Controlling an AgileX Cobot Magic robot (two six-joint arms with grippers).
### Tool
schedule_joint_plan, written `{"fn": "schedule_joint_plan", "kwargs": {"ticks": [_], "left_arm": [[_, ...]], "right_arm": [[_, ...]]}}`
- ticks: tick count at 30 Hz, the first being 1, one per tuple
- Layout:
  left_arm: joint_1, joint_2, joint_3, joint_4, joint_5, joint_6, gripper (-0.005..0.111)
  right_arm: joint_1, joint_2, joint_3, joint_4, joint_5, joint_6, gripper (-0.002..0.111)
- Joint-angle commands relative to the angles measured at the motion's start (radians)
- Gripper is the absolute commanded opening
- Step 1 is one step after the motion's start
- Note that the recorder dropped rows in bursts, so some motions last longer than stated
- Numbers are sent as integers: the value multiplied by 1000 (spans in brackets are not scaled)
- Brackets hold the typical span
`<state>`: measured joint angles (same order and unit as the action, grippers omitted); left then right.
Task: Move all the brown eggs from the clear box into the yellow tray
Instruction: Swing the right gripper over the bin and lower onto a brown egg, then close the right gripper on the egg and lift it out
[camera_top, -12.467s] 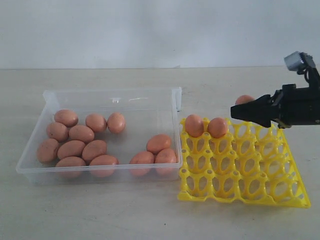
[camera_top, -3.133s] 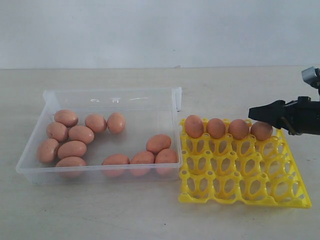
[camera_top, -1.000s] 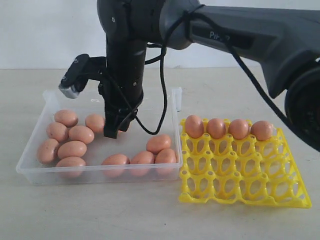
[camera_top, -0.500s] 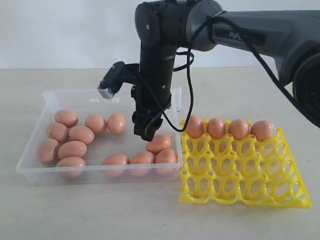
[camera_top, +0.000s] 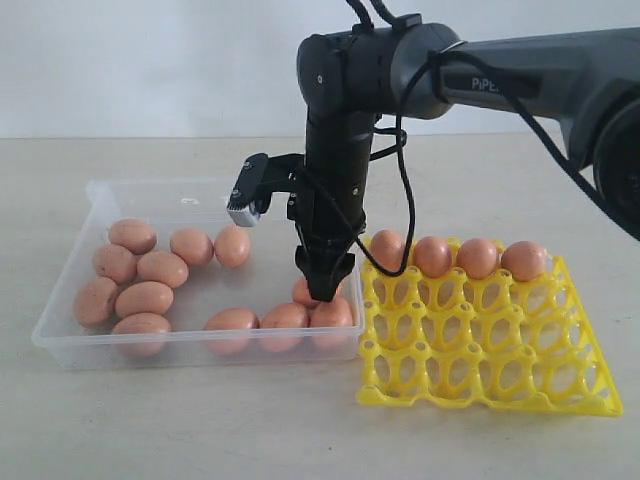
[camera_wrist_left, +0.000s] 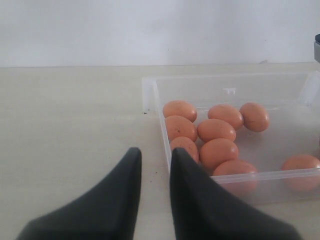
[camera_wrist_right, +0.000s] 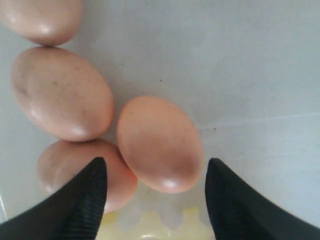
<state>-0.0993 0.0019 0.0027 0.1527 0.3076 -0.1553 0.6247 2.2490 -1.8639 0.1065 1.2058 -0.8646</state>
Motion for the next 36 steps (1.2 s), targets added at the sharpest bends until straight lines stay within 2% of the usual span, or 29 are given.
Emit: {"fn": "schedule_joint_plan", "kwargs": {"ticks": [1, 8, 21, 23, 25, 26, 28, 31, 36], "left_arm": [[-3, -2, -3, -6, -1, -10, 22], [-3, -2, -3, -6, -1, -10, 22], [-3, -2, -3, -6, -1, -10, 22], [-3, -2, -3, -6, -1, -10, 22], [-3, -2, -3, -6, -1, -10, 22], [-3, -2, -3, -6, -1, -10, 22], [-3, -2, -3, -6, -1, -10, 22], [-3, -2, -3, -6, -1, -10, 22], [-3, -2, -3, -6, -1, -10, 22]], "right_arm": [[-17, -3, 2, 45, -14, -105, 56], [-17, -3, 2, 97, -34, -234, 56], [-22, 53, 2, 84, -36, -230, 56], [-24, 55, 2, 75, -56, -204, 51], [-25, 57, 2, 75, -71, -194, 32], [-25, 57, 2, 75, -73, -194, 14], [-25, 57, 2, 75, -86, -126, 0], [-25, 49, 2, 102, -111, 75, 0], [-25, -48, 2, 124, -198, 232, 0]]}}
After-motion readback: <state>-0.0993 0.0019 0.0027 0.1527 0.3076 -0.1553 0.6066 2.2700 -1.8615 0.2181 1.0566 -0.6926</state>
